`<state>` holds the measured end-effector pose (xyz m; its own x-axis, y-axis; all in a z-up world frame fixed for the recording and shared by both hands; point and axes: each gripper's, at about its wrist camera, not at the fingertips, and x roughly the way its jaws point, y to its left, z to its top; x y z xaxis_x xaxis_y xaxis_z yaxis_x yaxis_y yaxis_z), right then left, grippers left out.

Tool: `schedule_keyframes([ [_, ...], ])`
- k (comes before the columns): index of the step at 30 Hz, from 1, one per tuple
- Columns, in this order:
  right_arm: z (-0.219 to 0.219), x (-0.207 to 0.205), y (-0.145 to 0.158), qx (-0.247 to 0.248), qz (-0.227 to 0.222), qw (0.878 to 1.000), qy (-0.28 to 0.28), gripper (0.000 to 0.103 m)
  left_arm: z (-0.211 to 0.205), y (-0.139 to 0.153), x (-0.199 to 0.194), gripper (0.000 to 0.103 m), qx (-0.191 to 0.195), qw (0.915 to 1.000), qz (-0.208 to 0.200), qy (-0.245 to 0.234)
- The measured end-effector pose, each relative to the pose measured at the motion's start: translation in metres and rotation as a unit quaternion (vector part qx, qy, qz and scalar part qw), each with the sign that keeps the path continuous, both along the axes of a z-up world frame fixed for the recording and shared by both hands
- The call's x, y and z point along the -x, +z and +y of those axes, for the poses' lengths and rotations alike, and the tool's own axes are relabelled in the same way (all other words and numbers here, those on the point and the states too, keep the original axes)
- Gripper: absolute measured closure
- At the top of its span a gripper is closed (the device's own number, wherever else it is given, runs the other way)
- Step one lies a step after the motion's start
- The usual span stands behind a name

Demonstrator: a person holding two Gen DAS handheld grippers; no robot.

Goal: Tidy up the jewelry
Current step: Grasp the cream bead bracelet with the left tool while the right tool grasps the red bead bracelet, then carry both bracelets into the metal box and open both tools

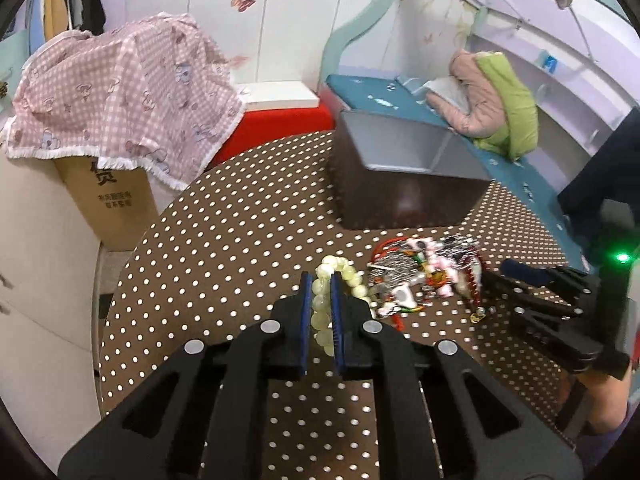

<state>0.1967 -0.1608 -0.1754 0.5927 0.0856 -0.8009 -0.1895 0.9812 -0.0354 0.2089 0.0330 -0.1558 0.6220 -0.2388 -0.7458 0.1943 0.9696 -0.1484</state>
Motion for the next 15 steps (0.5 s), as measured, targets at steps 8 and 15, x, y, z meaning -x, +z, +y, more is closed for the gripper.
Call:
schedule_keyframes([
  [8,-0.011,0.013,0.006,0.002,-0.004,1.0,0.016,0.097,-0.003,0.018,-0.003,0.094,0.03,0.9991,0.002,-0.03],
  [15,-0.014,0.038,0.059,-0.018,-0.068,0.997,0.03,0.097,-0.015,0.047,-0.004,0.094,0.052,0.9964,-0.01,-0.067],
])
